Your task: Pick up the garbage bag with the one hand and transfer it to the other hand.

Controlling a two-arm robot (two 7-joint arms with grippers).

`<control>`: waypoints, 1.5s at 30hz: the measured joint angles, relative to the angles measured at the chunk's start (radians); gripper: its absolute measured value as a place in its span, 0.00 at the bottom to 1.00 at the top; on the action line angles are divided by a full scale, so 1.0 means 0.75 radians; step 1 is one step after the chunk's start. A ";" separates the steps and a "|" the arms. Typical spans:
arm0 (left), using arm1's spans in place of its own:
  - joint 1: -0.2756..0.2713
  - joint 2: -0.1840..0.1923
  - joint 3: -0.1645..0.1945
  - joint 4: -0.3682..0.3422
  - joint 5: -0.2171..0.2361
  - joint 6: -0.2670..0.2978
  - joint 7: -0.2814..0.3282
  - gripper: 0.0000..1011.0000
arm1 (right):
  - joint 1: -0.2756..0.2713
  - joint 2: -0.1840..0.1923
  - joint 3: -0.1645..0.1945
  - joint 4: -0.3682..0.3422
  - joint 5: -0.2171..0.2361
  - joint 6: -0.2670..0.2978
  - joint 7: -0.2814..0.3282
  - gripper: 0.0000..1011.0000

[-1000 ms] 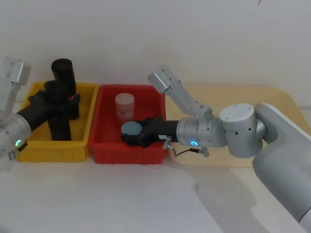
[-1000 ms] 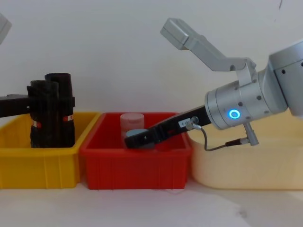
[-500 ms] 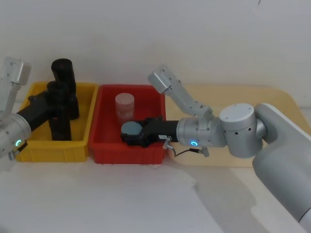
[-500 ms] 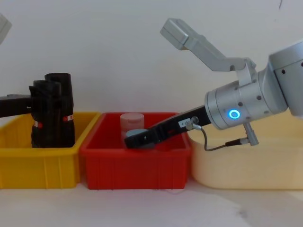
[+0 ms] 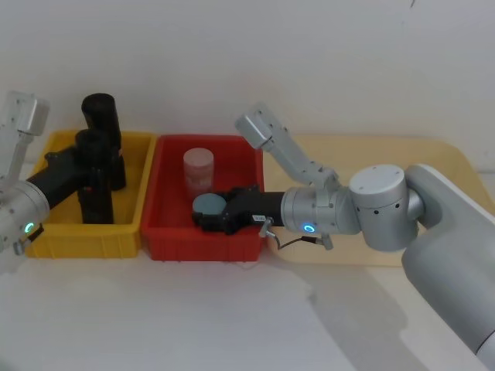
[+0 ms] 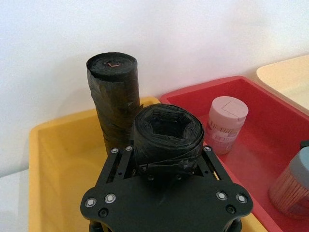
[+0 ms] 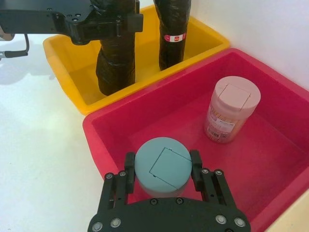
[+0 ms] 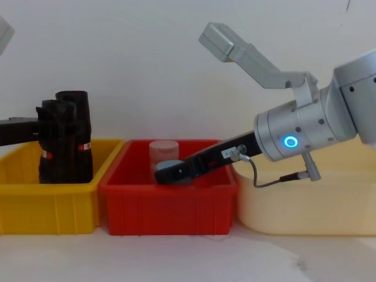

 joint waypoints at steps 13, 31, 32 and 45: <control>0.004 0.002 -0.008 -0.041 0.012 0.000 0.009 0.39 | -0.012 0.014 0.016 -0.046 -0.007 -0.016 -0.009 0.64; -0.103 0.002 -0.006 -0.197 0.026 0.044 0.002 0.39 | -0.059 0.131 0.136 -0.338 -0.023 -0.030 -0.109 0.64; -0.112 0.000 0.000 -0.198 0.026 0.047 -0.003 0.39 | -0.066 0.143 0.148 -0.363 -0.025 -0.023 -0.121 0.64; -0.283 -0.040 0.098 -0.109 0.014 0.075 -0.149 0.39 | -0.192 0.300 0.289 -0.586 -0.033 0.084 -0.238 0.64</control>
